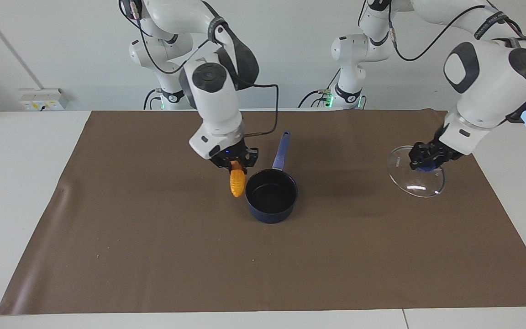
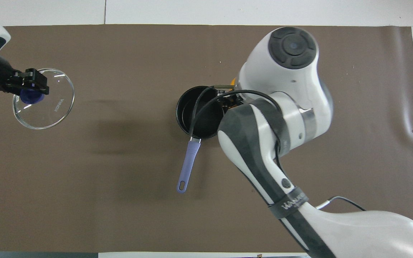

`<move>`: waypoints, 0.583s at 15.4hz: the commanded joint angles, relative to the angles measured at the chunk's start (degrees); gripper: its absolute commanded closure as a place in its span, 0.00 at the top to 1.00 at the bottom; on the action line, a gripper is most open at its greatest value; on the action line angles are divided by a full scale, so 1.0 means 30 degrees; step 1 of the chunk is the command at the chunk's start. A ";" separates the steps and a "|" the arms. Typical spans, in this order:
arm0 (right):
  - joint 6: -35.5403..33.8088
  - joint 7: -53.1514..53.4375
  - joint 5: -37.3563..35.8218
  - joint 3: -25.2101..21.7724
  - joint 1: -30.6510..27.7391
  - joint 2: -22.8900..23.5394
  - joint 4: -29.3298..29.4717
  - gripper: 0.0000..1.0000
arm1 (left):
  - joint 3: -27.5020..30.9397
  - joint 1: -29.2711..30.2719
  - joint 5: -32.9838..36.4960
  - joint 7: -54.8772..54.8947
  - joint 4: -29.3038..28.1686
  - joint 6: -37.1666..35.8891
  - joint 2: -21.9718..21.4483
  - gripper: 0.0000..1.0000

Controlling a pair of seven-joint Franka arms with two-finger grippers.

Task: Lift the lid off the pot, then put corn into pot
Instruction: 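Lower the corn into the pot and open the right gripper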

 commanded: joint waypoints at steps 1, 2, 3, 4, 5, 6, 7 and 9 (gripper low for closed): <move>0.0837 0.0672 0.0125 -0.0011 0.0505 0.2415 0.2148 0.00 | -0.0260 0.0585 -0.0145 0.1297 -0.4948 0.3914 -0.1444 0.00; 0.1221 0.0993 0.0097 -0.0011 0.0828 0.2502 0.1770 0.00 | -0.0202 0.0586 -0.0144 0.1328 -0.5829 0.4940 -0.1386 0.00; 0.1544 0.1113 0.0097 -0.0011 0.1034 0.2619 0.1592 0.00 | -0.0144 0.0586 -0.0144 0.1357 -0.6737 0.5966 -0.1357 0.00; 0.1837 0.1143 0.0097 -0.0011 0.1065 0.2678 0.1300 0.00 | -0.0143 0.0615 -0.0144 0.1357 -0.7384 0.6846 -0.1356 0.00; 0.2101 0.1143 0.0097 -0.0011 0.1123 0.2650 0.0949 0.00 | -0.0143 0.0703 -0.0144 0.1328 -0.7941 0.7551 -0.1385 0.00; 0.2307 0.1143 0.0126 -0.0011 0.1153 0.2650 0.0684 0.00 | -0.0143 0.0703 -0.0144 0.1328 -0.8324 0.8109 -0.1357 0.00; 0.2396 0.1143 0.0155 -0.0011 0.1153 0.2650 0.0450 0.00 | -0.0143 0.0703 -0.0144 0.1328 -0.8618 0.8550 -0.1298 0.00; 0.2572 0.1637 0.0389 -0.0011 0.1124 0.2504 -0.0106 0.00 | -0.0143 0.0762 -0.0144 0.1357 -0.9029 0.9050 -0.1240 0.00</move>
